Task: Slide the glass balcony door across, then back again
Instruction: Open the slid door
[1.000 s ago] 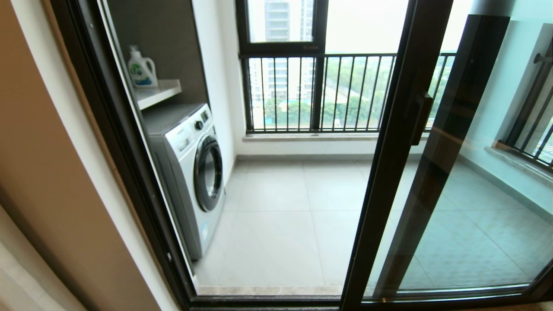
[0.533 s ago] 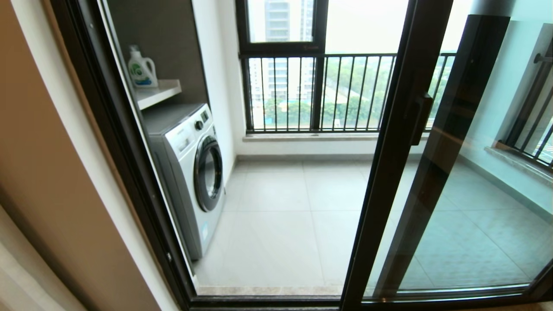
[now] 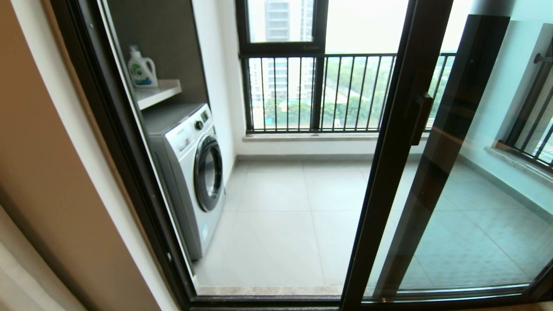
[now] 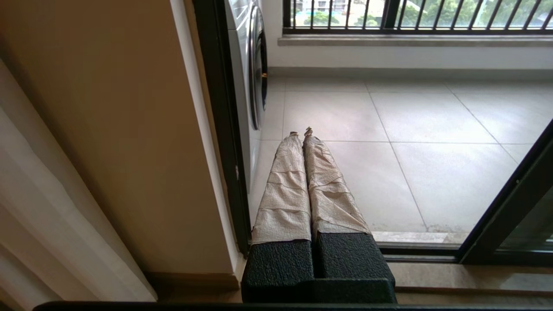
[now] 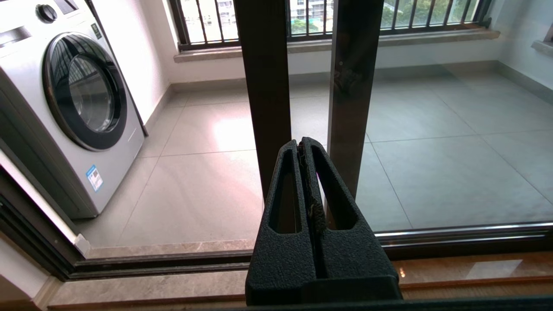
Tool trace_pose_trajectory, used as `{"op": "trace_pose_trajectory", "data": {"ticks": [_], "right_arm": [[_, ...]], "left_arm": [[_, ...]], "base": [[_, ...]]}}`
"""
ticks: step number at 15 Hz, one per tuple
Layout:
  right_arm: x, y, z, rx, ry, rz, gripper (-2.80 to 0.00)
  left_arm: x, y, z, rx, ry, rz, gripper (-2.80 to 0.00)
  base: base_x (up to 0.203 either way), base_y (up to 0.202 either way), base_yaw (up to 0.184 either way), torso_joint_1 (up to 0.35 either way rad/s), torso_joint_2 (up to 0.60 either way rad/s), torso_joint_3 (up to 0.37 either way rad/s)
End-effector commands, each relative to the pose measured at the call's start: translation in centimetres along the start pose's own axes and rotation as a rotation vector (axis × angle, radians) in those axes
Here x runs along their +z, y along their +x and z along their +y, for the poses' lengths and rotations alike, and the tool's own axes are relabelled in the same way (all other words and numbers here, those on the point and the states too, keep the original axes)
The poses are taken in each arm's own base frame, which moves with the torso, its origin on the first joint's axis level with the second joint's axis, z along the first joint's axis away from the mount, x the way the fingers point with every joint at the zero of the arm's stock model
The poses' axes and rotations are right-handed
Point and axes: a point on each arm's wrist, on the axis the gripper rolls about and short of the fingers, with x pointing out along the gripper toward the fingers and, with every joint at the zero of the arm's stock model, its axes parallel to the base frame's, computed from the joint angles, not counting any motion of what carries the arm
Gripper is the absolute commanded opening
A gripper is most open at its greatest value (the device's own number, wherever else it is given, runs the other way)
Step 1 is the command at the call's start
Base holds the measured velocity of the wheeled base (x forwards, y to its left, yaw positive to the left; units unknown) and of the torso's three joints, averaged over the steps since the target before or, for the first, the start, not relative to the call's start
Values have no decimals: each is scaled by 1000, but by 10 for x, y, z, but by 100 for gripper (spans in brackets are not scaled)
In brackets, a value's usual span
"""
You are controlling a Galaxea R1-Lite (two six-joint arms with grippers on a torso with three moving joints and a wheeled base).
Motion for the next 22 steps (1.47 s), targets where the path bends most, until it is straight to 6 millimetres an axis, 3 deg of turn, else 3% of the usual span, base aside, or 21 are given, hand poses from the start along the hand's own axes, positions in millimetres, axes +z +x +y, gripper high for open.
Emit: {"op": "trace_pose_trajectory", "data": {"ticks": [1,3,6,9,11,15,19,22], "right_arm": [[-2,1,0,3,-7,-1,-280],[23,-3,1,31,-15,-86,-280],[106,3,4,88,1,-141,-280],[175,44,8,148,11,-96,-280],[201,85,11,176,16,-31,-280],[227,181,22,222,24,87,-280],[219,276,42,204,22,189,-280],[209,329,60,198,15,181,-280]], "left_arm": [[0,0,0,0,1,2,-280],[0,0,0,0,1,2,-280],[0,0,0,0,1,2,-280],[0,0,0,0,1,2,-280],[0,0,0,0,1,2,-280],[0,0,0,0,1,2,-280],[0,0,0,0,1,2,-280],[0,0,0,0,1,2,-280]], "base": [[0,0,0,0,0,0],[0,0,0,0,0,0],[0,0,0,0,0,0],[0,0,0,0,0,0],[0,0,0,0,0,0],[0,0,0,0,0,0],[0,0,0,0,0,0],[0,0,0,0,0,0]]}}
